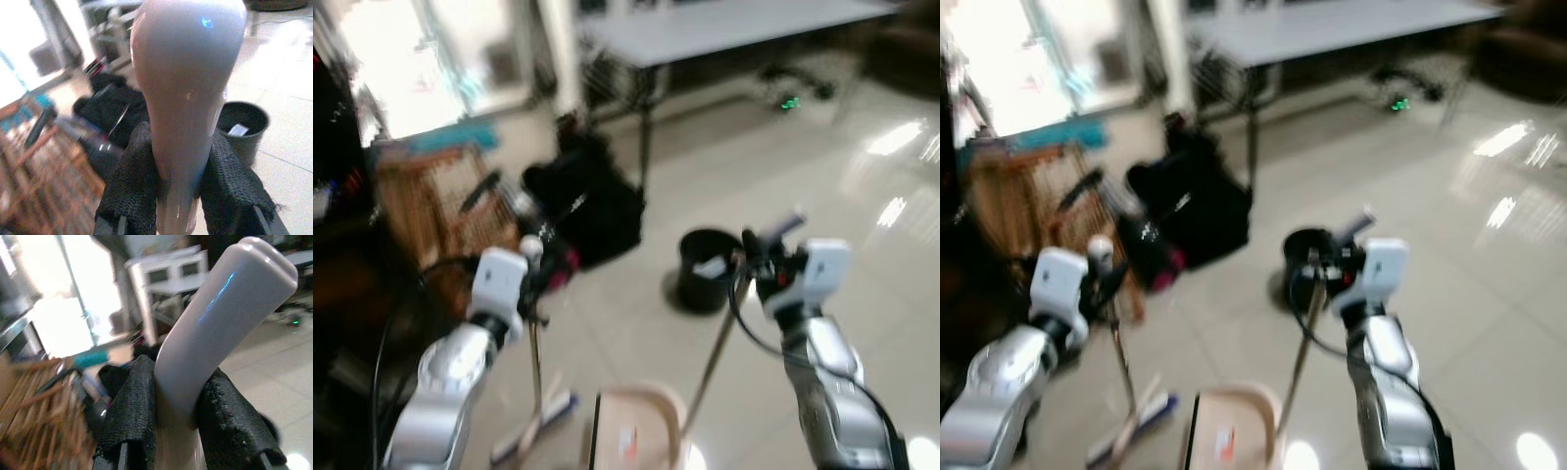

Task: Sweep floor

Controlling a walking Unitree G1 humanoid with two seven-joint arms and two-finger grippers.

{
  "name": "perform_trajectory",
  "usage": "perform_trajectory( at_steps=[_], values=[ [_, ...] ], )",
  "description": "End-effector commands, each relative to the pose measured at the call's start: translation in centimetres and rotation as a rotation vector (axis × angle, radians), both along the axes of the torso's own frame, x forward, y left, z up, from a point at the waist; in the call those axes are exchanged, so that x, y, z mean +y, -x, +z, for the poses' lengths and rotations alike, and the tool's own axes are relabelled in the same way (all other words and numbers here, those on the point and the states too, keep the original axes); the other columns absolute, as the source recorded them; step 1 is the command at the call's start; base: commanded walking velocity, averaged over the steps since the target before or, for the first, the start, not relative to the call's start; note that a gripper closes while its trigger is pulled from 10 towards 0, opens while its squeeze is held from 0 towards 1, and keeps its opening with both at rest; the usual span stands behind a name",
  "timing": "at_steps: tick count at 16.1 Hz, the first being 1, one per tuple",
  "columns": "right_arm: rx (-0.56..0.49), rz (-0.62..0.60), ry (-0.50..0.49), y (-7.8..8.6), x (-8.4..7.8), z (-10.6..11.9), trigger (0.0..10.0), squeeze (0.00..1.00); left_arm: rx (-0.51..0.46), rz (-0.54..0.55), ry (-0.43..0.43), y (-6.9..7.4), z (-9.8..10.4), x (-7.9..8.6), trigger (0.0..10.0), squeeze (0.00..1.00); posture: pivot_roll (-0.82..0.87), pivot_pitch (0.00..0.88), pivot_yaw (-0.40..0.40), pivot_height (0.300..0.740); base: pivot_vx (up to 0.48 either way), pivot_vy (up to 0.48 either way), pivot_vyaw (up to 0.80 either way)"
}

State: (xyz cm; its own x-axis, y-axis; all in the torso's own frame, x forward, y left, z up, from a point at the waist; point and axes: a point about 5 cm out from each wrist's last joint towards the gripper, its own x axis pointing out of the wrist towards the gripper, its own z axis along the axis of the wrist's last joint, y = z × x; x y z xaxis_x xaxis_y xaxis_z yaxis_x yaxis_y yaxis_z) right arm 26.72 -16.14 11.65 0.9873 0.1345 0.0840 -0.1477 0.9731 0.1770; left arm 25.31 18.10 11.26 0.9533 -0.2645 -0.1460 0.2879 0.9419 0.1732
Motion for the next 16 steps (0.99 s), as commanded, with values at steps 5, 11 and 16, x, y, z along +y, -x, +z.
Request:
perform_trajectory(
  at_steps=[5, 11, 16],
  values=[
    [-0.011, 0.053, 0.0, -0.5, 0.7, 0.6, 10.0, 0.0, 0.031, 0.067, 0.002, 0.0, -1.2, 1.4, 10.0, 0.0, 0.08, 0.021, -0.009, 0.74, 0.0, -0.262, 0.76],
    [0.021, 0.046, -0.084, -0.5, 0.6, 0.2, 10.0, 0.0, 0.026, 0.093, -0.029, -0.5, -1.6, 2.8, 10.0, 0.0, 0.09, 0.025, -0.018, 0.74, 0.0, 0.24, 0.0],
    [0.041, -0.028, -0.138, 0.0, 0.2, -0.3, 10.0, 0.0, -0.06, 0.007, -0.07, -2.2, 0.8, 1.2, 10.0, 0.0, 0.08, 0.015, 0.03, 0.74, 0.0, 0.0, 0.16]
  ],
)
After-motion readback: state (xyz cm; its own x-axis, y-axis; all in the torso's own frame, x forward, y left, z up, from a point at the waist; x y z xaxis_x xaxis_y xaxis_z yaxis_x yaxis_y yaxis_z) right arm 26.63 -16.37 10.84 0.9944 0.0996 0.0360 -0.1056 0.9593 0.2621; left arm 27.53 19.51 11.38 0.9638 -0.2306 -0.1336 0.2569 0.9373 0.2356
